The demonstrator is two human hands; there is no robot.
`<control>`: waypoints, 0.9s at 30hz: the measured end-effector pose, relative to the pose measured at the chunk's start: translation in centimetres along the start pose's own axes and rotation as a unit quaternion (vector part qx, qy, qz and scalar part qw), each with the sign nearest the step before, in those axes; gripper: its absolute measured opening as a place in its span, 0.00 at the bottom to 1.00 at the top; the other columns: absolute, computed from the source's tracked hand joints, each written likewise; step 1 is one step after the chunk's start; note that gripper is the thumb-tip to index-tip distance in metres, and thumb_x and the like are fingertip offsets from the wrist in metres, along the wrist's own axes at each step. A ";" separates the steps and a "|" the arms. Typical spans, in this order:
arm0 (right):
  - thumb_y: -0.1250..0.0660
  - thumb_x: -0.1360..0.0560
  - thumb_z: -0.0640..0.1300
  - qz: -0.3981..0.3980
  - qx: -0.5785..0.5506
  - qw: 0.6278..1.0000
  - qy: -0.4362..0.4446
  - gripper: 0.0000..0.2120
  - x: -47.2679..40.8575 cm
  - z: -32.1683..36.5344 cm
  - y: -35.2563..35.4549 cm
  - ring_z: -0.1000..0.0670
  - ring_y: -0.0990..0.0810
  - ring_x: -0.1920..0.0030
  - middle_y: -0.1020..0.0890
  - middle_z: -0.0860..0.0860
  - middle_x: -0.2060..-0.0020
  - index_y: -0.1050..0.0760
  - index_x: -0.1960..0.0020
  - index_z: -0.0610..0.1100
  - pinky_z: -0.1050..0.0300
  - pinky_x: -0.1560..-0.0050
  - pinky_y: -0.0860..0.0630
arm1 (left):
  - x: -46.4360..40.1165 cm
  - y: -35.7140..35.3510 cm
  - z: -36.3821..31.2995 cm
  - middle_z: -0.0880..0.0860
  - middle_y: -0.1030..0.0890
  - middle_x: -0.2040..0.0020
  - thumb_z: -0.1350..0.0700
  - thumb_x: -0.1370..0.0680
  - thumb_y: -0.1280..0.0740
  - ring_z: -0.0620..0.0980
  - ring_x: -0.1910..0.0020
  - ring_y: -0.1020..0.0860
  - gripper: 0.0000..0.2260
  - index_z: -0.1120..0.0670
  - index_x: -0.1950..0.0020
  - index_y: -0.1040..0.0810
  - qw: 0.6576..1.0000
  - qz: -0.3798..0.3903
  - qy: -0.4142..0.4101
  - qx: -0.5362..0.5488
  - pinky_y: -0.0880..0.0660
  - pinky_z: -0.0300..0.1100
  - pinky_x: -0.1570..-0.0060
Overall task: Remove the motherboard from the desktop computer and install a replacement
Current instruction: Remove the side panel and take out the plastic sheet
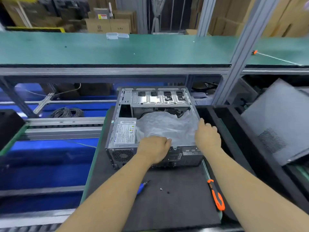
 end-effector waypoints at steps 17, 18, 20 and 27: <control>0.35 0.23 0.43 0.200 0.004 0.952 0.233 0.36 -4.7 7.4 -4.9 0.39 0.36 0.29 0.36 0.43 0.27 0.49 0.21 0.52 0.41 0.34 0.29 | -2.3 -0.7 0.3 0.53 0.22 0.48 0.45 0.17 0.53 0.56 0.48 0.26 0.21 0.53 0.45 0.24 0.999 -0.030 0.010 -0.031 0.34 0.50 0.58; 0.35 0.23 0.41 0.197 0.001 0.952 0.233 0.34 -4.6 7.6 -4.9 0.40 0.32 0.32 0.33 0.43 0.30 0.46 0.22 0.50 0.43 0.37 0.27 | -2.4 -0.7 0.4 0.53 0.23 0.48 0.44 0.17 0.53 0.55 0.47 0.26 0.20 0.52 0.45 0.24 0.999 -0.024 0.014 -0.023 0.35 0.49 0.60; 0.35 0.24 0.40 0.188 -0.011 0.955 0.230 0.29 -4.5 8.0 -4.6 0.40 0.25 0.40 0.28 0.43 0.36 0.41 0.26 0.48 0.45 0.45 0.23 | -2.5 -0.9 0.6 0.52 0.23 0.47 0.43 0.18 0.52 0.54 0.46 0.27 0.18 0.51 0.45 0.27 1.000 -0.009 0.029 0.003 0.36 0.50 0.60; 0.36 0.26 0.43 0.077 -0.046 0.963 0.252 0.16 -3.6 8.0 -2.3 0.43 0.22 0.48 0.20 0.50 0.55 0.32 0.39 0.49 0.48 0.49 0.30 | -2.9 -0.5 1.1 0.46 0.27 0.47 0.37 0.23 0.51 0.49 0.47 0.29 0.19 0.47 0.45 0.31 0.997 -0.001 0.049 0.051 0.33 0.49 0.60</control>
Point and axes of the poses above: each hand's wrist, its own x-axis away from the middle knuckle, its own y-axis out of the back of the hand, z = x × y, the point moved 3 cm from there along -x, towards the middle knuckle
